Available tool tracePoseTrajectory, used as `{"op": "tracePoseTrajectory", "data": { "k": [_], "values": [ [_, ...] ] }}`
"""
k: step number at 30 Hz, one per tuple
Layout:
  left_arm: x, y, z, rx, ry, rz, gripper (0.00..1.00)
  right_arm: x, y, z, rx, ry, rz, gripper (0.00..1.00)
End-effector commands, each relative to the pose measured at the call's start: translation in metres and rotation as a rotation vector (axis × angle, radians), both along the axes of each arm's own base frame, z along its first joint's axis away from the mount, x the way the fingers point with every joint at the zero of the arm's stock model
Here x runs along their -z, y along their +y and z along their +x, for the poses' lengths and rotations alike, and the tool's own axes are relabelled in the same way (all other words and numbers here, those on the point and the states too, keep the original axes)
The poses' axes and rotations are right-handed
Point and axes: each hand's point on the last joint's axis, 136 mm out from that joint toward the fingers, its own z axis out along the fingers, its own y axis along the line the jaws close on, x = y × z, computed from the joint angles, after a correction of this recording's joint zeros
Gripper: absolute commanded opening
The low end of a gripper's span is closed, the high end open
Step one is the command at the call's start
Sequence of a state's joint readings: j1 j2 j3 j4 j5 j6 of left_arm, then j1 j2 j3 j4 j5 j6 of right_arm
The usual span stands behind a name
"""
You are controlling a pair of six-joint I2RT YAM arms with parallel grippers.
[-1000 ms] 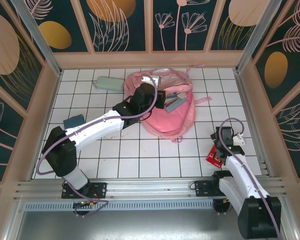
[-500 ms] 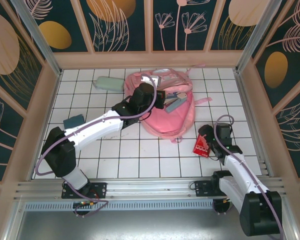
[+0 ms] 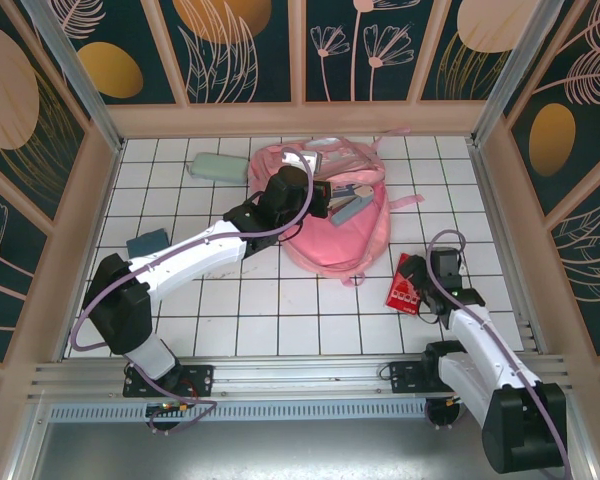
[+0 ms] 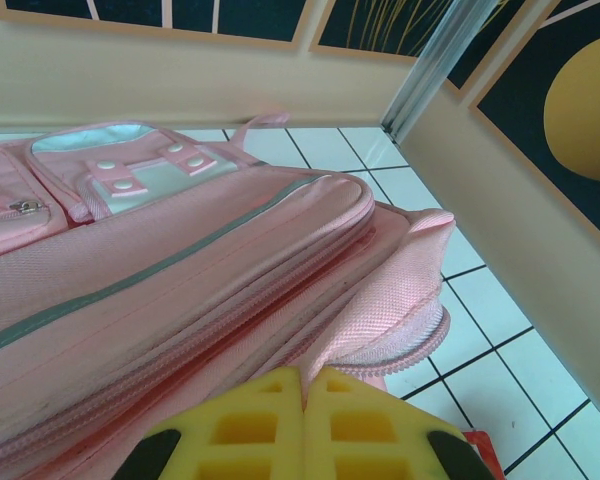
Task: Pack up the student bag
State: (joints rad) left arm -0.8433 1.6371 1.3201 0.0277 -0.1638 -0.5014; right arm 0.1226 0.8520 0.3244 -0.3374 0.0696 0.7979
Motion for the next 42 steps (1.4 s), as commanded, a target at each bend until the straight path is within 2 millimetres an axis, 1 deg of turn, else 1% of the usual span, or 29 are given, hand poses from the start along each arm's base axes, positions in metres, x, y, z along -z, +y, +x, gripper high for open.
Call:
{"op": "tracePoseTrajectory", "data": {
  "k": [1,3,4,7,8,11,13,14,16,22,24,25,26,27,28,29,32,34,36,37,40,42],
  "values": [
    [-0.056,0.001,-0.002,0.001,-0.103,-0.135,0.0,0.015,0.006,-0.008,-0.018,0.046,0.026,0.84],
    [-0.055,0.002,-0.003,0.001,-0.102,-0.134,0.0,0.015,0.009,-0.006,-0.032,0.034,0.037,0.76],
    [-0.056,0.002,-0.003,0.001,-0.103,-0.135,0.0,0.014,0.014,-0.004,-0.053,0.023,0.057,0.74],
    [-0.056,0.001,-0.003,0.003,-0.101,-0.138,0.0,0.01,0.02,0.001,-0.075,-0.005,0.081,0.61],
    [-0.056,0.001,-0.003,0.004,-0.099,-0.14,0.0,0.009,0.021,0.002,-0.08,-0.009,0.084,0.55],
    [-0.056,0.001,-0.003,0.005,-0.099,-0.141,0.0,0.008,0.019,0.004,-0.077,-0.016,0.076,0.32],
    [-0.056,0.001,-0.003,0.005,-0.1,-0.141,0.0,0.007,0.018,0.004,-0.072,-0.015,0.07,0.14],
    [-0.056,0.001,-0.003,0.004,-0.099,-0.14,0.0,0.006,0.017,0.004,-0.067,-0.016,0.065,0.08],
    [-0.056,0.001,-0.003,0.003,-0.1,-0.138,0.0,0.003,0.015,0.004,-0.063,-0.02,0.057,0.0],
    [-0.057,0.003,-0.002,-0.007,-0.105,-0.132,0.0,-0.018,0.012,0.007,-0.059,-0.082,0.044,0.0],
    [-0.055,0.002,-0.001,-0.006,-0.102,-0.131,0.0,-0.018,0.011,0.005,-0.061,-0.079,0.042,0.0],
    [-0.055,0.002,-0.001,-0.006,-0.102,-0.133,0.0,-0.015,0.011,0.004,-0.064,-0.067,0.043,0.12],
    [-0.055,0.001,-0.001,-0.004,-0.101,-0.133,0.0,-0.012,0.011,0.003,-0.067,-0.057,0.042,0.34],
    [-0.054,0.0,-0.001,0.0,-0.099,-0.133,0.0,-0.009,0.012,0.002,-0.071,-0.046,0.041,0.43],
    [-0.053,0.0,-0.001,0.0,-0.097,-0.132,0.0,-0.004,0.011,0.0,-0.073,-0.031,0.041,0.49],
    [-0.054,0.0,-0.001,0.0,-0.099,-0.133,0.0,0.001,0.011,-0.002,-0.069,-0.014,0.041,0.51],
    [-0.053,0.0,-0.001,0.001,-0.097,-0.132,0.0,0.012,0.01,-0.005,-0.058,0.031,0.049,0.55],
    [-0.053,0.0,-0.002,0.001,-0.098,-0.132,0.0,0.02,0.011,-0.007,-0.061,0.056,0.054,0.55],
    [-0.054,0.001,-0.002,0.001,-0.099,-0.132,0.0,0.025,0.018,-0.006,-0.087,0.058,0.083,0.55],
    [-0.054,0.001,-0.001,-0.001,-0.099,-0.132,0.0,0.025,0.024,-0.004,-0.113,0.047,0.108,0.55],
    [-0.052,0.0,-0.001,0.003,-0.094,-0.131,0.0,0.012,0.045,0.008,-0.197,-0.056,0.195,0.53],
    [-0.051,-0.002,-0.002,0.009,-0.091,-0.134,0.0,0.001,0.052,0.014,-0.228,-0.114,0.22,0.53]
  ]
}}
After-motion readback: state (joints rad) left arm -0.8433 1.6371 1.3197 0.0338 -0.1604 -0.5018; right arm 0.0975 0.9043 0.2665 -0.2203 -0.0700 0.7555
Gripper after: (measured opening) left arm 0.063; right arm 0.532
